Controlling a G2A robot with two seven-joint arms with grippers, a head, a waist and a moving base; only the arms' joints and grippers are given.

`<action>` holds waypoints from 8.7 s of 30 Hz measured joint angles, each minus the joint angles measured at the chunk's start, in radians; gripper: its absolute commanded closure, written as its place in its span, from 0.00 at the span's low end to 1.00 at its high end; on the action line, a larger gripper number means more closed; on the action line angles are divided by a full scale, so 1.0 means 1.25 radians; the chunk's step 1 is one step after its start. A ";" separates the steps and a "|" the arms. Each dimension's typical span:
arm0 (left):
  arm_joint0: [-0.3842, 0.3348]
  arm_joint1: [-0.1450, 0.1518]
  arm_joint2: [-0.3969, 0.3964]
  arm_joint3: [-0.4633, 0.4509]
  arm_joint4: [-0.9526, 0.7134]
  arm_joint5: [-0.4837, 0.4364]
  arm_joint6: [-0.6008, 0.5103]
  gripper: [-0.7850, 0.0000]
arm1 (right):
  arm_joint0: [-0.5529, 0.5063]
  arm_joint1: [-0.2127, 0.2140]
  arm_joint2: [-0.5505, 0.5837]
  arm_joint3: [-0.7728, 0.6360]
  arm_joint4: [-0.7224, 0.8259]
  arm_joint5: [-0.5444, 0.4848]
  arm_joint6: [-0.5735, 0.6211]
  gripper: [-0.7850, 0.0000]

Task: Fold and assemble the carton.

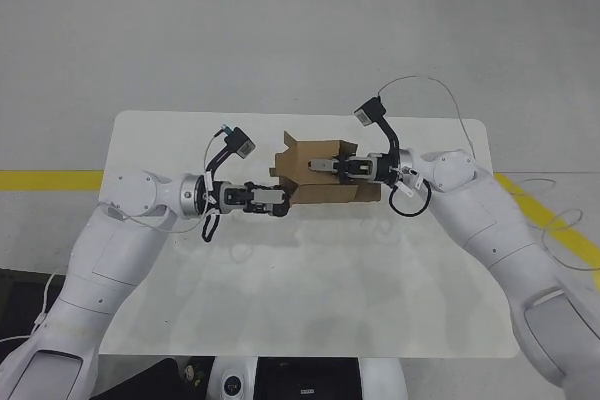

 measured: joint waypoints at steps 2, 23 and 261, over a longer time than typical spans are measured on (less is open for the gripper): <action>0.001 -0.001 0.004 0.000 0.001 0.001 0.000 0.00 | 0.002 -0.004 0.002 0.001 -0.003 -0.001 -0.001 1.00; 0.007 -0.009 0.022 -0.004 -0.010 0.013 -0.004 0.00 | -0.003 -0.047 0.014 0.018 -0.026 -0.005 -0.005 1.00; -0.055 -0.031 0.016 0.142 0.271 -0.001 0.137 0.00 | -0.155 -0.003 0.243 -0.114 -0.046 0.223 0.220 1.00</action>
